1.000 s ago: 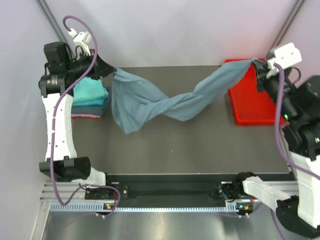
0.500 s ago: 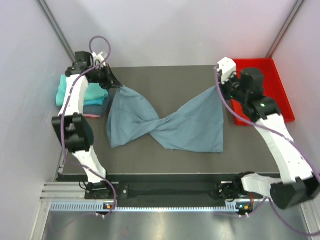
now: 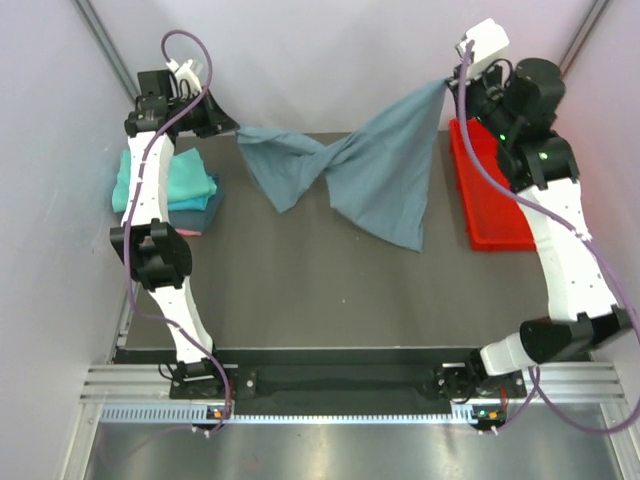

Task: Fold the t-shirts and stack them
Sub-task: Flatten the tshirt out

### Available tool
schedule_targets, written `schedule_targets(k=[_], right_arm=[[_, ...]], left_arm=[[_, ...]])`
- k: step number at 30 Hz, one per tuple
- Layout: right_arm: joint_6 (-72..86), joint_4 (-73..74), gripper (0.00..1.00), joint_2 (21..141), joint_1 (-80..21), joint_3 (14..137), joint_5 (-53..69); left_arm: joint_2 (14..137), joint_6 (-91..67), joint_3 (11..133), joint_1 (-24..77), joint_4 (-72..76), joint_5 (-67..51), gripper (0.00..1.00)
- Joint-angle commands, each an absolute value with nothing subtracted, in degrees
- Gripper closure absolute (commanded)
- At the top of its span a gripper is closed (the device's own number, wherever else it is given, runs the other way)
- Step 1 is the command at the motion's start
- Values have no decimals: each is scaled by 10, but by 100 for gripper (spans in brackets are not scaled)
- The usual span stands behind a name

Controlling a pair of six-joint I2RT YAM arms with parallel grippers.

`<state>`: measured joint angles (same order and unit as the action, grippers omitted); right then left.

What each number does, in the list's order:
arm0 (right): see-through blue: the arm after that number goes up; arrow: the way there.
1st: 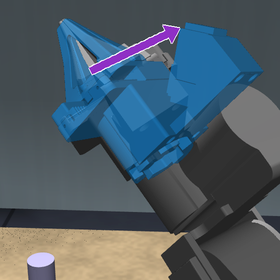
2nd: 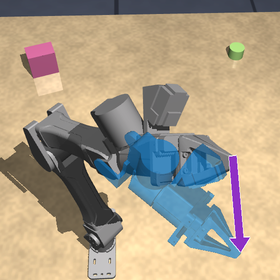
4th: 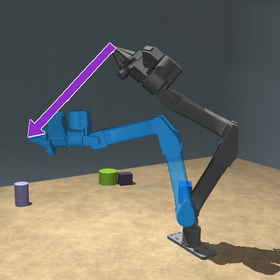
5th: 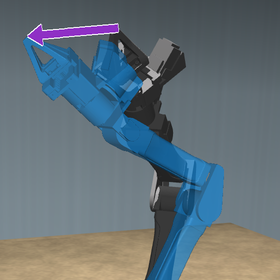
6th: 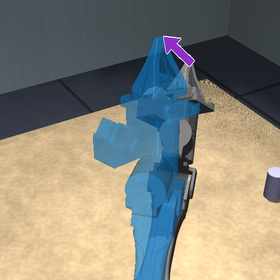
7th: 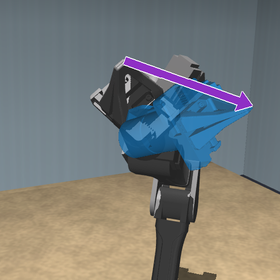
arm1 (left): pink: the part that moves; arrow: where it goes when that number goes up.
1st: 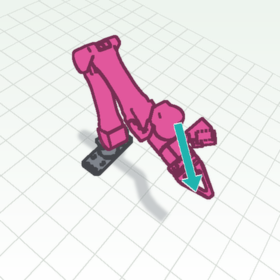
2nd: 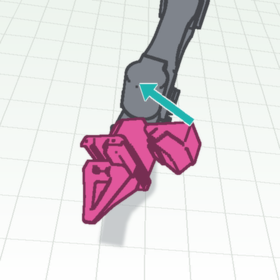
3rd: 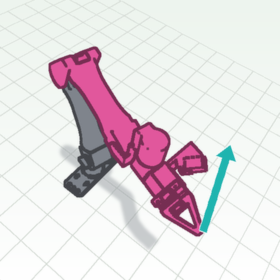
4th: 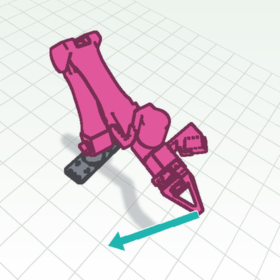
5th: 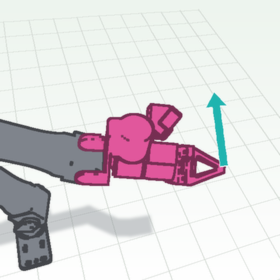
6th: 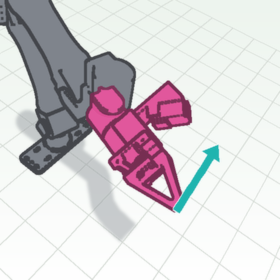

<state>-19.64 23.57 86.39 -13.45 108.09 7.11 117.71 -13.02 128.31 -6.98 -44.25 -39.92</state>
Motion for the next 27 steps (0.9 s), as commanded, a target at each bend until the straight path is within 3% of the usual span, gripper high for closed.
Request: schedule_targets(k=[1,6,11,18,19,20,22,27], right_arm=[[-205,295,100,792,-144,1055,119],[-208,424,100,743,-167,946,191],[-188,598,100,761,-215,941,322],[-178,621,98,789,-250,916,420],[-194,627,62,797,-250,918,421],[-206,633,47,817,-250,920,418],[-234,635,29,838,-238,931,393],[-175,501,28,919,-151,927,313]], left_arm=[[1150,-147,1256,-69,-409,-421,100],[1153,-152,1236,-69,-415,-436,100],[1146,-165,1232,-69,-411,-440,100],[1158,-165,1232,-69,-410,-424,100],[1164,-165,1231,-68,-412,-420,100],[1167,-166,1230,-68,-413,-418,100],[1172,-163,1229,-64,-414,-417,100],[1178,-161,1230,-59,-411,-414,100]])
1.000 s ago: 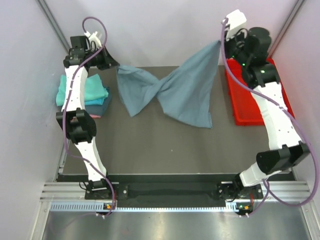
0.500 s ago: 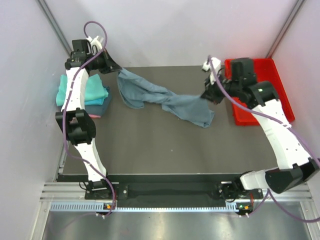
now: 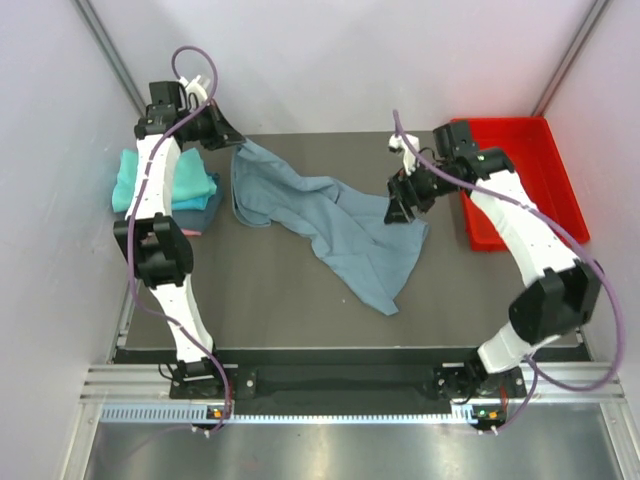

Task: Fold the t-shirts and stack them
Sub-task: Flatten the tshirt out

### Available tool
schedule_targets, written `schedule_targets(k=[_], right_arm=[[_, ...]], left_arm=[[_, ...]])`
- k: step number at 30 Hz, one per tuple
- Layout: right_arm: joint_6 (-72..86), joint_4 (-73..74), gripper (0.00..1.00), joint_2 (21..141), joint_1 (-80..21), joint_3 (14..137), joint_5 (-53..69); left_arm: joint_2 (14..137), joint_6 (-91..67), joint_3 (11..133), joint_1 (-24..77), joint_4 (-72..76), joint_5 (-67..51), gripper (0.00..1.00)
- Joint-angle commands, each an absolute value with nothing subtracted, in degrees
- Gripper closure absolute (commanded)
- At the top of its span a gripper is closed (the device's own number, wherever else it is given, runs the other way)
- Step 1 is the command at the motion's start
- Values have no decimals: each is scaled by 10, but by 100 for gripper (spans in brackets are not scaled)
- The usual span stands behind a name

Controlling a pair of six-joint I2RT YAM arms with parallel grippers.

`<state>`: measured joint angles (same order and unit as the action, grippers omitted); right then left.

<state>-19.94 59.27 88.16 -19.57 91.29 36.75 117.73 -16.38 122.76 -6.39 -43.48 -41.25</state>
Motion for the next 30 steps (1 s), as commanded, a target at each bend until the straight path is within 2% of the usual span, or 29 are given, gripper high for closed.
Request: schedule_targets(k=[1,8,14,22,30], right_arm=[[-180,491,28,938,-149,932,296],[-207,447,34,1125,-134,1023,248],[-200,423,35,1207,-125,1089,228],[-191,412,38,1239,-107,1110,204],[-180,420,41,1241,-103,1052,220]], left_arm=[[1179,-160,1230,-58,-411,-414,100],[1174,-155,1206,-54,-417,-411,100],[1163,-148,1190,-49,-419,-407,100],[1163,-142,1179,-49,-424,-403,100],[1168,-143,1178,-48,-424,-403,100]])
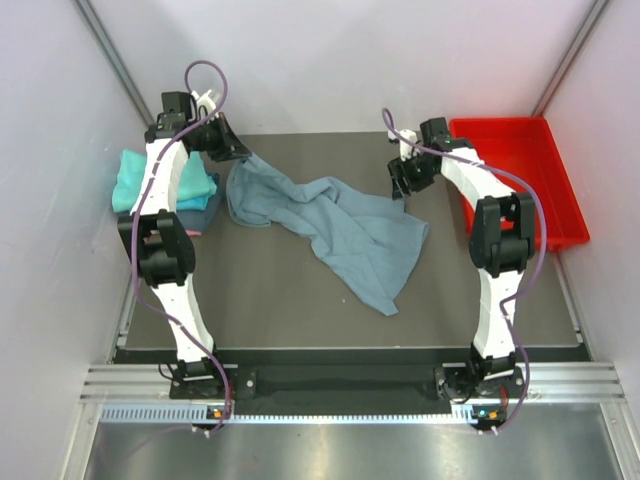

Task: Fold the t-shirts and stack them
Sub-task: Flatten the tshirt out

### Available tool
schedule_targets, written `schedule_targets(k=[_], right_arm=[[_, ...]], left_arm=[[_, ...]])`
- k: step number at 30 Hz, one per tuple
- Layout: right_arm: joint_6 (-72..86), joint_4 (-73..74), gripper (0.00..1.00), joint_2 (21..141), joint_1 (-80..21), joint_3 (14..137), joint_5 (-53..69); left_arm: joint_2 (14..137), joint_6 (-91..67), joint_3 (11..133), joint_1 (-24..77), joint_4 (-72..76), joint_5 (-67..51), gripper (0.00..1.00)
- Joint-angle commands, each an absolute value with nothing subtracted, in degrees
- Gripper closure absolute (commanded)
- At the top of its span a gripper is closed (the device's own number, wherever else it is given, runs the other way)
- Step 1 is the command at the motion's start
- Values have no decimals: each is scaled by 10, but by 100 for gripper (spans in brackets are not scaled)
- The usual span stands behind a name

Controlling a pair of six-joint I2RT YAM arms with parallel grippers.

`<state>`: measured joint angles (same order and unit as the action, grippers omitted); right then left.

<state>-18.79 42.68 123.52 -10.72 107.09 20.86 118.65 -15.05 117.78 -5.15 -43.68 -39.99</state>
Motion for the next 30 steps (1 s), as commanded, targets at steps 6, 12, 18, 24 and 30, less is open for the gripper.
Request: schedule_targets(k=[6,12,18,24,30], right_arm=[[-175,417,44,1264,-98,1047,225],[-173,416,48,1296,-92,1076,227],[-169,409,62,1308,-91,1087,229],[-167,402,85,1299,-91,1092,225],[-175,401,97,1264,-91,1110,207]], left_arm=[[1163,-140,1170,-48,-426,-400,100],[1152,-128,1164,-48,-432,-387,100],[1144,-119,1155,-48,-437,-380,100],[1144,-120,1153,-48,-433,-381,100],[1144,-127,1154,-48,-432,-380,100]])
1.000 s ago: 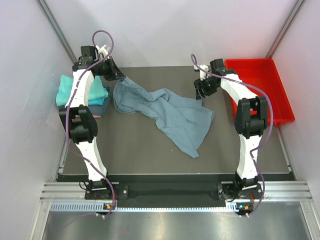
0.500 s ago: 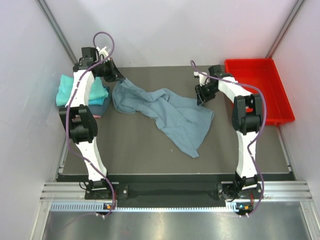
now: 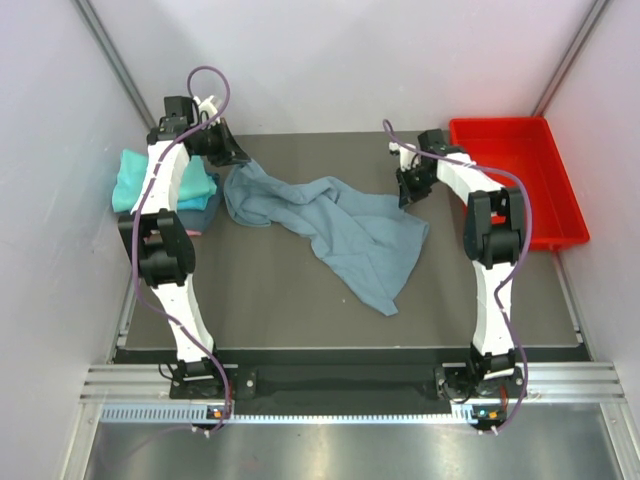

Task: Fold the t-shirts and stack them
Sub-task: Flatten the tshirt out

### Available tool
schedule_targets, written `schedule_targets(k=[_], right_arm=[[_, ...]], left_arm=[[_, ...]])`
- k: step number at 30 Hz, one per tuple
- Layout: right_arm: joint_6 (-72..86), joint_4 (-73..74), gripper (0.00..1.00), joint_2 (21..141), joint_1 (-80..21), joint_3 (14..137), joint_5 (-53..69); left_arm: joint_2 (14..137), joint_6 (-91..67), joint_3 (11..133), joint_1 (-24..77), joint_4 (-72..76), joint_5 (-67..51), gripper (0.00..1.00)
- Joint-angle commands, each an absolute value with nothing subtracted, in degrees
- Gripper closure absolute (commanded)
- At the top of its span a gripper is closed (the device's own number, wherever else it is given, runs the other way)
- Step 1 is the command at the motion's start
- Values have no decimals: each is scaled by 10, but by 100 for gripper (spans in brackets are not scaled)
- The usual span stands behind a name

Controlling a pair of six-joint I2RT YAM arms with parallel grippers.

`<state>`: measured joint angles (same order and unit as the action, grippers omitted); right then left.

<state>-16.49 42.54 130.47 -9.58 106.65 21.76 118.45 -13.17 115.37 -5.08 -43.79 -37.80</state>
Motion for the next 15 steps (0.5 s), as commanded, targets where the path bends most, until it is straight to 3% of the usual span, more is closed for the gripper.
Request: schedule_targets(k=[1,5,6,7,9,11,15], right_arm=[[-177,401,98,1255,-91,1119,204],[-206,388,98,1176,-91,1154,186],[-213,383,98,1165,-92,1154,176],[-216,378,98,1146,-91,1150,171],[-220,375,99,1137,-91,1144,171],[-219,381,100,1136,-91,1139,171],[-202,374,100,1132,-93,1112,169]], left_arm=[[1144,-128,1157,-48,-431,-378,100],[1164,-134,1186,-48,-425,-372,100],[1170,-135,1193,-48,-423,-371,95],[1179,-134,1207,-48,-419,-370,73],[1204,-130,1223,-48,-422,-348,56],[1217,-117,1238,-48,-426,-333,44],[1214,-58,1241,-36,-478,-272,43]])
